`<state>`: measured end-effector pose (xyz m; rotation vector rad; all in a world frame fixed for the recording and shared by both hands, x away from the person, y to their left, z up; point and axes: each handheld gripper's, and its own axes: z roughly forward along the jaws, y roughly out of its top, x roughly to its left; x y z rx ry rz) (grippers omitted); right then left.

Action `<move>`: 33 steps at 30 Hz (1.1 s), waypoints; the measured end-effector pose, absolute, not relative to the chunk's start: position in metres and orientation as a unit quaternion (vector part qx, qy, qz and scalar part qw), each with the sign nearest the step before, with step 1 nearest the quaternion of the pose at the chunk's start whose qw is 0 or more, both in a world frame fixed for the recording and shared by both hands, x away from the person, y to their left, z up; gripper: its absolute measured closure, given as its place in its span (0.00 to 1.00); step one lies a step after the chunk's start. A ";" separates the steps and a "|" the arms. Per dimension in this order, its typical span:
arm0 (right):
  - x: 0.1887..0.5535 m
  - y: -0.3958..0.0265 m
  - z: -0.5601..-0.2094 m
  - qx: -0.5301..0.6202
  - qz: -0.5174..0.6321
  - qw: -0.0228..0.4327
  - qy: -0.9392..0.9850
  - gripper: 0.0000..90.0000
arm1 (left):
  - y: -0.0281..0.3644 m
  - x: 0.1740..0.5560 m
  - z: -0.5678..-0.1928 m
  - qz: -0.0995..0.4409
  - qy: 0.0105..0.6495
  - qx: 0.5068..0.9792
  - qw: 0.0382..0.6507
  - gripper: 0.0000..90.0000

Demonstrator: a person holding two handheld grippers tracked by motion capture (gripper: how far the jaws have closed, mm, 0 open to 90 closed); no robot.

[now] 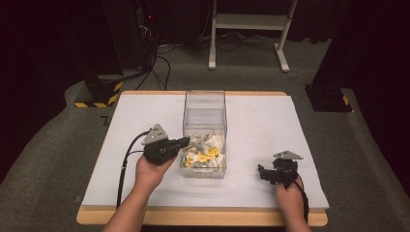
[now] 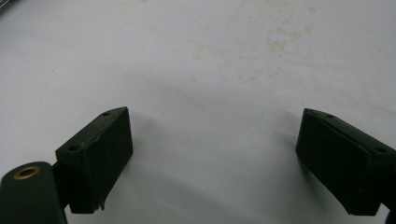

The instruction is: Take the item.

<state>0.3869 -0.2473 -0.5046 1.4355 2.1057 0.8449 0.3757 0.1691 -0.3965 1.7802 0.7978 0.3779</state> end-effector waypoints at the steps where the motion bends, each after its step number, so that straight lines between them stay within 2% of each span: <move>1: 0.387 -0.247 -0.505 0.521 0.307 0.226 0.764 0.12 | 0.170 0.376 -0.396 0.160 0.338 0.749 0.548 0.98; 33: 0.387 -0.247 -0.505 0.521 0.307 0.226 0.764 0.12 | 0.200 0.379 -0.386 0.187 0.359 0.731 0.550 0.98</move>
